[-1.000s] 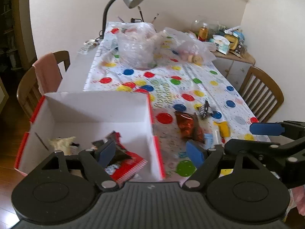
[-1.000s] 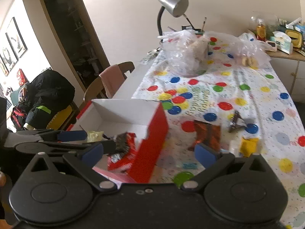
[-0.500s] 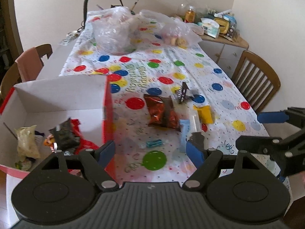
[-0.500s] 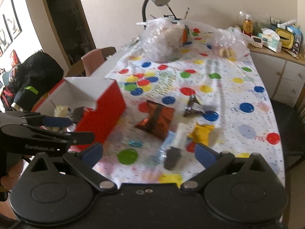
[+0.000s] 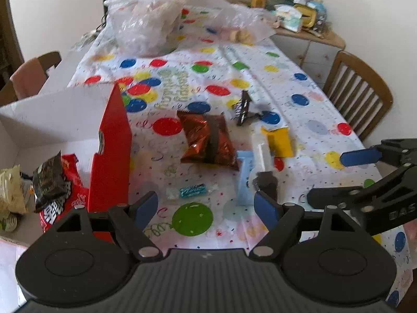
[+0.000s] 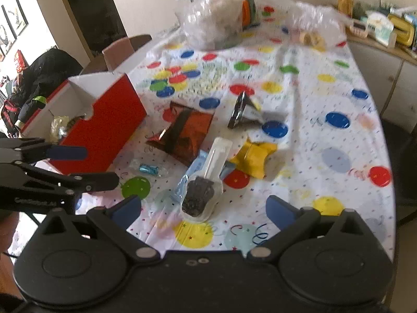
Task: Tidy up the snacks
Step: 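Grasp the clear plastic container with the right tool while the left tool grasps the teal candy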
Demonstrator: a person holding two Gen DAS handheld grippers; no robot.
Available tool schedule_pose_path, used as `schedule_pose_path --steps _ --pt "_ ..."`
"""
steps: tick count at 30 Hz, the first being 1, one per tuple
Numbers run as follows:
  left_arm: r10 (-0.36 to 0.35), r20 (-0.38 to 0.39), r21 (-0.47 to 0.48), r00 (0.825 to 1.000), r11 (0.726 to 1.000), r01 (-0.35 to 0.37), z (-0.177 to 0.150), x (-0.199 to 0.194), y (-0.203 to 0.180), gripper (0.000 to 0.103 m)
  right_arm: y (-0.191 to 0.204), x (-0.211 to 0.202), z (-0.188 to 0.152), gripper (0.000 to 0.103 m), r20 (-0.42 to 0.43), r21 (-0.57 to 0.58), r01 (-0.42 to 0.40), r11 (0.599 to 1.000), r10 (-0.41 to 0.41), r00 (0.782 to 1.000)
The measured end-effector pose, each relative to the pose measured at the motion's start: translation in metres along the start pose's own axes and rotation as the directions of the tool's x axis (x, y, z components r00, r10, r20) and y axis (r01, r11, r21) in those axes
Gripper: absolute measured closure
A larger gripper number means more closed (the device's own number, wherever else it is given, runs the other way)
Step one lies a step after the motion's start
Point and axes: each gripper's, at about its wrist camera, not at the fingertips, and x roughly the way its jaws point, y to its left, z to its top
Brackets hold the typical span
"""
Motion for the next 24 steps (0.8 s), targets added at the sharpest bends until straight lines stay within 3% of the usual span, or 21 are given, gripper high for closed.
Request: schedule_pose_path --steps 11,24 --pt "0.041 -0.033 -0.024 0.999 0.999 -0.042 -0.005 0.006 0.005 0.023 0.003 0.07 0.012 0.02 -0.119 0.02 -0.008 1.0 0.01 0.993" --pt "0.018 -0.085 0.037 0.996 0.999 -0.015 0.008 0.03 -0.004 0.027 -0.003 0.088 0.015 0.051 -0.175 0.036 0.004 0.999 0.002 0.985"
